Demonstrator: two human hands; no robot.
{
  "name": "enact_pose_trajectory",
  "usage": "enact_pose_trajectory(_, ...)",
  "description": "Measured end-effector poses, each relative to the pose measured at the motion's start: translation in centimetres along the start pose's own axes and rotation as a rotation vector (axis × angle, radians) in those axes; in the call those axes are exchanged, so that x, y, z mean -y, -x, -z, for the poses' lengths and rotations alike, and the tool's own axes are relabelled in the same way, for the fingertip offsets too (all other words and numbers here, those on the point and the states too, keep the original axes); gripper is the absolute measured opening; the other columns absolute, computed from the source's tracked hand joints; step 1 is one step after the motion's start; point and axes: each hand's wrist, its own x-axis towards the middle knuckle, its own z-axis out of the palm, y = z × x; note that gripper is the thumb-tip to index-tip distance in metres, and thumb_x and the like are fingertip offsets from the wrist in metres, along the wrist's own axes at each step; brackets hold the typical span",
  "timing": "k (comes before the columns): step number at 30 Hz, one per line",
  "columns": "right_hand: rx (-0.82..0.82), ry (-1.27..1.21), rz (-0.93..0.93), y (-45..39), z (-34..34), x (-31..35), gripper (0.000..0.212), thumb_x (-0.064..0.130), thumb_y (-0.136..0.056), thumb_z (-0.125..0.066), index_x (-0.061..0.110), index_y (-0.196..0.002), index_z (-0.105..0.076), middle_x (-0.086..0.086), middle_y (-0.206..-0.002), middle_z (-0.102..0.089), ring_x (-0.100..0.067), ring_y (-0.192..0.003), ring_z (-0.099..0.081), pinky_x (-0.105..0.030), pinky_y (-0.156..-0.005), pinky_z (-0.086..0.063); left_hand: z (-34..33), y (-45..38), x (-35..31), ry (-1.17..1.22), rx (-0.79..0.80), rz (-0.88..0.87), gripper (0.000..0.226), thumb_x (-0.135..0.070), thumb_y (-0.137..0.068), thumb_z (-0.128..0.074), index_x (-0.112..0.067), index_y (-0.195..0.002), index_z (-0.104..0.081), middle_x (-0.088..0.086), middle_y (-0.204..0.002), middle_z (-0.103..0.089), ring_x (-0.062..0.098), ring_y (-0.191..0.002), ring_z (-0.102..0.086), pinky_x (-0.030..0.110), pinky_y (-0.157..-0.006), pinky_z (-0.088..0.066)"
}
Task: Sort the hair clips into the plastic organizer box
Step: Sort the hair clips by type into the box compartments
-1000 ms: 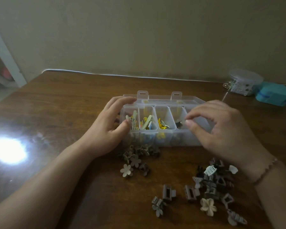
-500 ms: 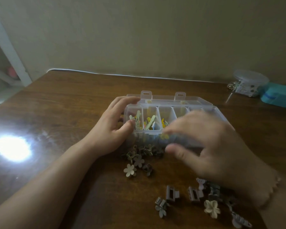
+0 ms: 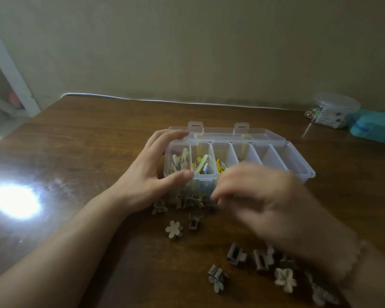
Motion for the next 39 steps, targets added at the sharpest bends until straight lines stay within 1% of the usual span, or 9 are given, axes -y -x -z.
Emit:
enact_pose_trajectory(3, -0.391, 0.127, -0.116, -0.3, 1.4, -1.7, 0.013, 0.002, -0.078, -0.075, 0.011, -0.087, -0.071, 0.002, -0.087, -0.068, -0.006, -0.083, -0.063, -0.017, -0.078, -0.051, 0.0, -0.1, 0.0, -0.016, 0.019, -0.007, 0.087, -0.063, -0.069, -0.071, -0.037, -0.144, -0.037, -0.018, -0.145, -0.035, 0.002, -0.134, -0.042, 0.036, -0.104, -0.05)
enact_pose_trajectory(7, -0.307, 0.22, -0.273, 0.0, 0.5, -3.5, 0.01, 0.017, -0.087, -0.065, 0.019, -0.094, -0.073, 0.007, -0.09, -0.071, -0.008, -0.09, -0.064, -0.04, -0.089, -0.052, 0.0, -0.1, 0.1, 0.013, 0.003, -0.039, 0.088, -0.056, -0.07, -0.074, -0.032, -0.145, -0.037, -0.016, -0.142, -0.039, 0.0, -0.131, -0.045, 0.022, -0.102, -0.048)
enact_pose_trajectory(10, -0.375, 0.3, -0.105, -0.4, 0.3, -1.7, 0.012, 0.021, -0.09, -0.062, 0.016, -0.095, -0.072, 0.003, -0.094, -0.071, -0.017, -0.095, -0.062, -0.046, -0.088, -0.048, -0.1, -0.1, 0.1, 0.029, 0.006, -0.041, 0.087, -0.054, -0.07, -0.074, -0.031, -0.146, -0.037, -0.016, -0.141, -0.04, 0.0, -0.13, -0.046, 0.019, -0.102, -0.046)
enact_pose_trajectory(15, 0.232, 0.441, 0.057, -0.8, -2.7, 1.9, 0.032, 0.051, -0.085, -0.06, 0.032, -0.11, -0.065, 0.01, -0.099, -0.066, -0.013, -0.08, -0.063, -0.035, -0.065, -0.053, -0.1, -0.1, 0.1, -0.011, -0.007, -0.069, 0.087, -0.055, -0.071, -0.074, -0.03, -0.146, -0.037, -0.013, -0.141, -0.041, 0.005, -0.131, -0.046, 0.026, -0.105, -0.045)
enact_pose_trajectory(19, 0.315, 0.449, 0.101, -0.8, -3.8, 1.6, 0.024, 0.046, -0.084, -0.058, 0.031, -0.099, -0.069, 0.009, -0.09, -0.067, -0.016, -0.076, -0.063, -0.033, -0.06, -0.051, 0.4, 0.1, 0.1, -0.007, -0.013, -0.078, 0.084, -0.052, -0.073, -0.074, -0.032, -0.146, -0.037, -0.014, -0.143, -0.042, 0.007, -0.132, -0.046, 0.031, -0.104, -0.047)
enact_pose_trajectory(26, -0.301, 0.151, -0.238, -0.7, 0.8, -0.9, 0.02, 0.046, -0.085, -0.058, 0.033, -0.099, -0.063, 0.011, -0.094, -0.062, -0.007, -0.09, -0.056, -0.033, -0.075, -0.052, 2.5, 0.5, 0.6, 0.056, 0.044, 0.0, 0.086, -0.049, -0.07, -0.076, -0.038, -0.146, -0.037, -0.016, -0.141, -0.043, 0.003, -0.128, -0.049, 0.02, -0.097, -0.049)
enact_pose_trajectory(30, -0.13, 0.209, -0.337, -0.9, 0.1, -2.7, 0.033, 0.055, -0.086, -0.048, 0.033, -0.106, -0.063, 0.014, -0.107, -0.063, -0.006, -0.107, -0.053, -0.041, -0.094, -0.047, 2.3, 0.5, 0.5, 0.04, 0.051, -0.011, 0.085, -0.049, -0.07, -0.074, -0.037, -0.146, -0.037, -0.018, -0.14, -0.042, 0.0, -0.127, -0.049, 0.013, -0.094, -0.047)
enact_pose_trajectory(34, -0.292, 0.171, -0.21, -0.3, 1.5, -1.6, 0.032, 0.042, -0.091, -0.055, 0.021, -0.113, -0.065, 0.011, -0.111, -0.062, -0.009, -0.111, -0.055, -0.034, -0.094, -0.048, 3.0, 0.6, 0.6, -0.005, 0.059, 0.011, 0.087, -0.052, -0.069, -0.076, -0.04, -0.145, -0.037, -0.02, -0.138, -0.043, 0.0, -0.126, -0.05, 0.011, -0.093, -0.046)
enact_pose_trajectory(39, 0.242, 0.245, 0.107, -0.9, -2.3, 3.5, 0.044, 0.046, -0.091, -0.054, 0.025, -0.129, -0.056, 0.002, -0.127, -0.059, -0.018, -0.114, -0.054, -0.039, -0.089, -0.05, 3.9, 0.9, 0.6, -0.099, 0.029, 0.001, 0.09, -0.055, -0.065, -0.074, -0.034, -0.146, -0.039, -0.013, -0.133, -0.045, 0.003, -0.126, -0.047, 0.007, -0.097, -0.036)
